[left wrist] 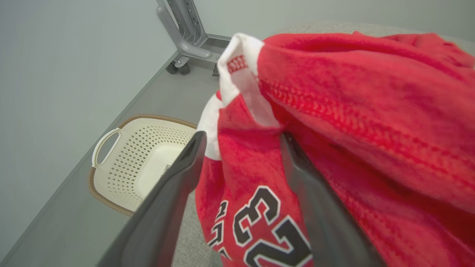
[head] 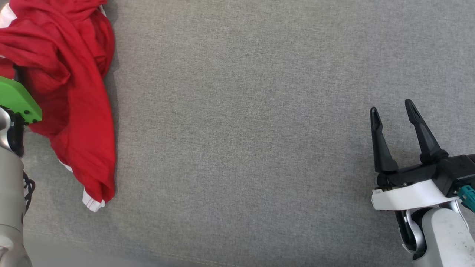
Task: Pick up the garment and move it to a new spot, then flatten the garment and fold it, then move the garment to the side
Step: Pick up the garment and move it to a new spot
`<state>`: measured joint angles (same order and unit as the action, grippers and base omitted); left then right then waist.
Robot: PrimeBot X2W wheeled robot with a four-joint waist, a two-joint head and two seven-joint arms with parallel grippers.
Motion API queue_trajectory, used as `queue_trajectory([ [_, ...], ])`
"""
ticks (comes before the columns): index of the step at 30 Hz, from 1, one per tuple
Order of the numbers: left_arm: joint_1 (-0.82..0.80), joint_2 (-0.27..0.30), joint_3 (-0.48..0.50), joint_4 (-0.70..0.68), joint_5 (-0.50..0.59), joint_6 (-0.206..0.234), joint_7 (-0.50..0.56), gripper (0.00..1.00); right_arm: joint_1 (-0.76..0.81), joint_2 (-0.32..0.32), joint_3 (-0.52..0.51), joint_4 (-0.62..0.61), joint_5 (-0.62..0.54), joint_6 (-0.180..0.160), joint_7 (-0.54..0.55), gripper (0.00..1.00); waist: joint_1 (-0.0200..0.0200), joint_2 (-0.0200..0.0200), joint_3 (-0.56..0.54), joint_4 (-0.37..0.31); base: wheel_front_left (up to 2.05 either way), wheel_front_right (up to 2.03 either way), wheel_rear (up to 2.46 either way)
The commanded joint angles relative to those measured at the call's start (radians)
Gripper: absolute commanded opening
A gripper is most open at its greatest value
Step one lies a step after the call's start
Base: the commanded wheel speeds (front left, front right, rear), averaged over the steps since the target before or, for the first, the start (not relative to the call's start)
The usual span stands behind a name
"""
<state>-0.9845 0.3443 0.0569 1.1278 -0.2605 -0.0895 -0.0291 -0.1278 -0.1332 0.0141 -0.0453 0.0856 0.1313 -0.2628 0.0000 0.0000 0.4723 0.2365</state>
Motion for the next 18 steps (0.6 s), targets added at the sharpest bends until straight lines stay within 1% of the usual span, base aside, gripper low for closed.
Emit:
queue_trajectory([
  [1,-0.021,0.01,-0.005,0.017,-0.005,-0.007,-0.004,1.0,-0.009,-0.003,0.001,-0.004,-0.005,-0.001,-0.003,1.0,0.0,0.0,0.005,-0.004,0.0,0.0,0.0],
  [2,-0.027,0.011,-0.008,0.028,-0.004,-0.008,-0.01,0.38,-0.01,-0.004,0.001,-0.003,-0.006,-0.001,-0.003,1.0,0.0,0.0,0.006,-0.004,0.0,0.0,0.0],
  [3,-0.033,0.015,-0.01,0.037,-0.004,-0.009,-0.019,0.0,-0.01,-0.004,0.002,-0.001,-0.006,-0.001,-0.003,1.0,0.0,0.0,0.007,-0.004,0.0,0.0,0.0],
  [8,-0.045,0.02,-0.031,0.068,0.013,-0.008,-0.083,0.0,-0.005,-0.002,0.006,0.01,-0.005,-0.001,-0.003,1.0,0.0,0.0,-0.006,-0.002,0.0,0.0,0.0],
  [13,-0.043,0.041,-0.066,0.078,0.044,-0.01,-0.17,0.0,-0.004,0.014,0.027,0.034,0.003,-0.001,-0.003,1.0,0.0,0.0,-0.062,-0.003,0.0,0.0,0.0],
  [18,-0.03,0.048,-0.098,0.007,0.07,-0.017,-0.231,0.0,0.001,0.038,0.044,0.064,0.019,-0.001,-0.003,1.0,0.0,0.0,-0.149,-0.008,0.0,0.0,0.0],
])
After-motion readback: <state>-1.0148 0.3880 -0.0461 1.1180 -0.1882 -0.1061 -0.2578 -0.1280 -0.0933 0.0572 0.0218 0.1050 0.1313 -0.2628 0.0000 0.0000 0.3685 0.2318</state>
